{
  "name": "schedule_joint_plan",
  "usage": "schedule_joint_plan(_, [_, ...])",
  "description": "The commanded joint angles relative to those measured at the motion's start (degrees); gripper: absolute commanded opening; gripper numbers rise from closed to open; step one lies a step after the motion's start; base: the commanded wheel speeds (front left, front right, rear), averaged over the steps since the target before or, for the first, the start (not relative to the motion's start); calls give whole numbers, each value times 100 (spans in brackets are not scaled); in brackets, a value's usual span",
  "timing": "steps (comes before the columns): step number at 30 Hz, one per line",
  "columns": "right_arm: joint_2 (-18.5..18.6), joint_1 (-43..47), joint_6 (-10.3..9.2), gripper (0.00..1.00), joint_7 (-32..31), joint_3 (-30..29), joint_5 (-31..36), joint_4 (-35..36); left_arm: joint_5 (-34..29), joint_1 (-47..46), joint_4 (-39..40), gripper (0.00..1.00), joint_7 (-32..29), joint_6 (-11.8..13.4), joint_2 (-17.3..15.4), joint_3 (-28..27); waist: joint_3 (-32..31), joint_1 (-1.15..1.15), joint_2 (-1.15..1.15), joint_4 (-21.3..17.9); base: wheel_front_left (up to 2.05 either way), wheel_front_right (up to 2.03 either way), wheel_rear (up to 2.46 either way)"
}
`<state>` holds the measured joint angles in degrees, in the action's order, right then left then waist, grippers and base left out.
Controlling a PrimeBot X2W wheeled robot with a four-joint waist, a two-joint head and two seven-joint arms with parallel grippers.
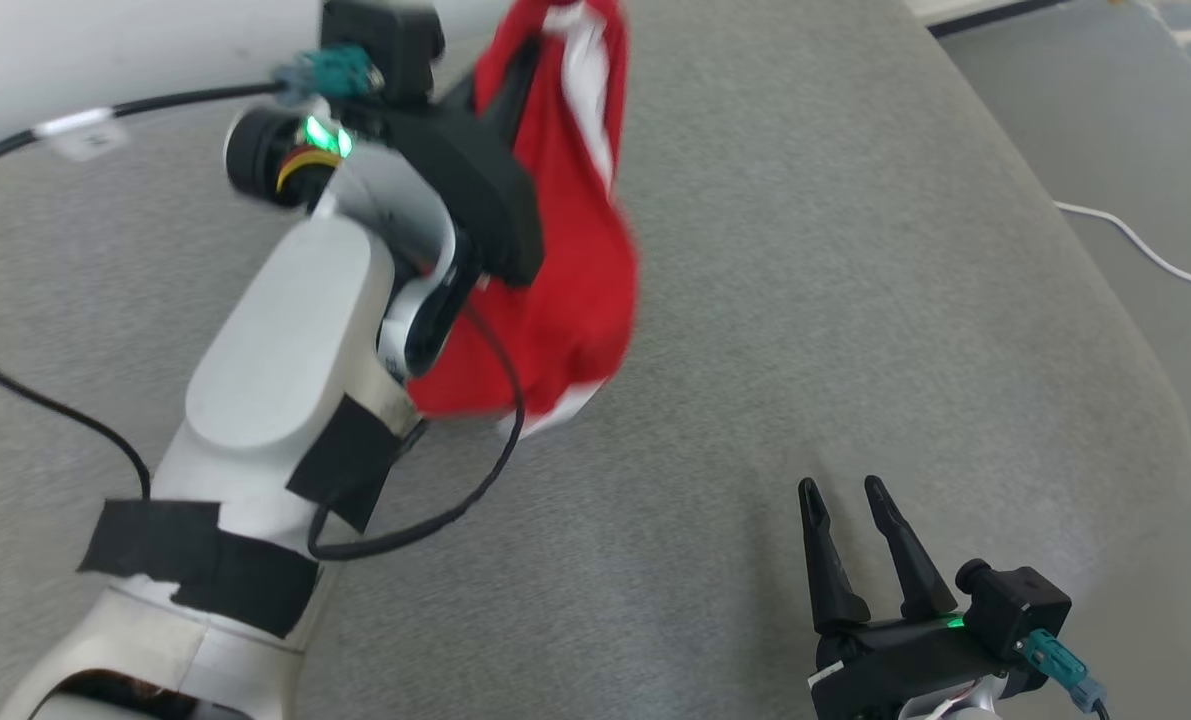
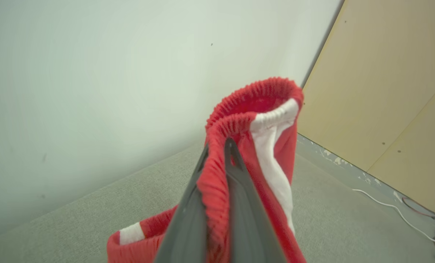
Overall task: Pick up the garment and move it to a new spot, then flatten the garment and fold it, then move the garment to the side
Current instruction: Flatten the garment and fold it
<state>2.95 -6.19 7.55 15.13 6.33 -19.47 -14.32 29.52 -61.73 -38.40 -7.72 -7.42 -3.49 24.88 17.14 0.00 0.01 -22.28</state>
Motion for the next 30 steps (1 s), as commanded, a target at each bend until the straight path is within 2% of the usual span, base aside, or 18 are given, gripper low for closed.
schedule_joint_plan(1, [-14,-33,-12,100,3,4,62,-22,252,-115,171,0,328,-2,23,-50,-192,0,-1,263,0,0,0])
schedule_joint_plan(5, [-12,13,-12,100,3,-45,113,-69,1196,-136,747,0,1097,79,73,180,-358,0,-1,595,0,0,0])
schedule_joint_plan(9, [-12,43,-12,100,3,-94,154,-80,2272,291,1137,0,1222,415,57,685,-456,0,-1,981,0,0,0])
schedule_joint_plan(14, [-12,106,-12,100,3,-176,194,-96,2974,1493,1242,0,1283,778,62,1001,-522,0,-1,1439,0,0,0])
schedule_joint_plan(17, [-13,123,-12,100,3,-175,213,-99,3169,2344,1130,0,1361,874,-45,993,-559,0,-1,1647,0,0,0])
schedule_joint_plan(22, [-10,146,-12,100,3,-201,264,-118,3290,3164,1130,0,1549,914,-203,968,-625,0,-1,1863,0,0,0])
schedule_joint_plan(26, [-12,161,-12,100,3,-197,281,-129,3165,3697,1315,0,1852,909,-444,950,-695,0,-1,1993,0,0,0])
schedule_joint_plan(30, [-10,200,-12,100,3,-191,294,-151,3036,4124,1535,0,2039,1031,-655,910,-784,0,-1,2039,0,0,0])
